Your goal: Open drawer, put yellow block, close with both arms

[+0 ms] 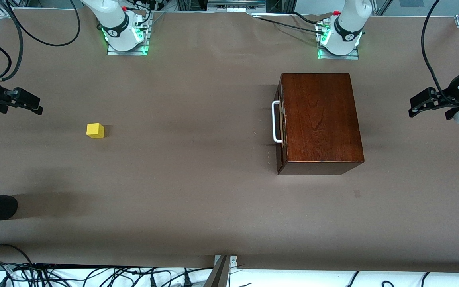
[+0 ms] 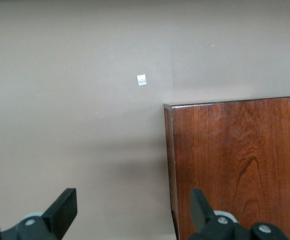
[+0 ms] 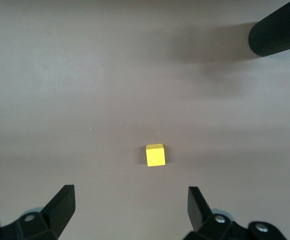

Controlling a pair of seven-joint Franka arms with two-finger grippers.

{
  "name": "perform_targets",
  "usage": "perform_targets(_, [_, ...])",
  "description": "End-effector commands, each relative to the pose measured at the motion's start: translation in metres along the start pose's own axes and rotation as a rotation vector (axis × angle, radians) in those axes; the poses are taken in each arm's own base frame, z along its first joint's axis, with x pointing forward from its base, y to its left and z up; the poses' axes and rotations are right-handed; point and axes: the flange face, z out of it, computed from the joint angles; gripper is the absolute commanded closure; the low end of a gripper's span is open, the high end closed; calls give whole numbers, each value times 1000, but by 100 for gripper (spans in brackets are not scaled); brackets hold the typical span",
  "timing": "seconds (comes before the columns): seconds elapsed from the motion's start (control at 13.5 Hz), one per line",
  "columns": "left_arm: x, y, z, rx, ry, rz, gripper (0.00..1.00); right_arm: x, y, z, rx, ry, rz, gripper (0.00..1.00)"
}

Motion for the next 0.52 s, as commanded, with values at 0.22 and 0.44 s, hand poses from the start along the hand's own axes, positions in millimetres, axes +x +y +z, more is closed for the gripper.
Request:
perform_targets(0.22, [0, -6, -6, 8, 29, 15, 0, 0, 1, -4, 11, -7, 3, 0])
perform_targets(0.44, [1, -7, -9, 7, 29, 0, 0, 0, 3, -3, 14, -7, 4, 0])
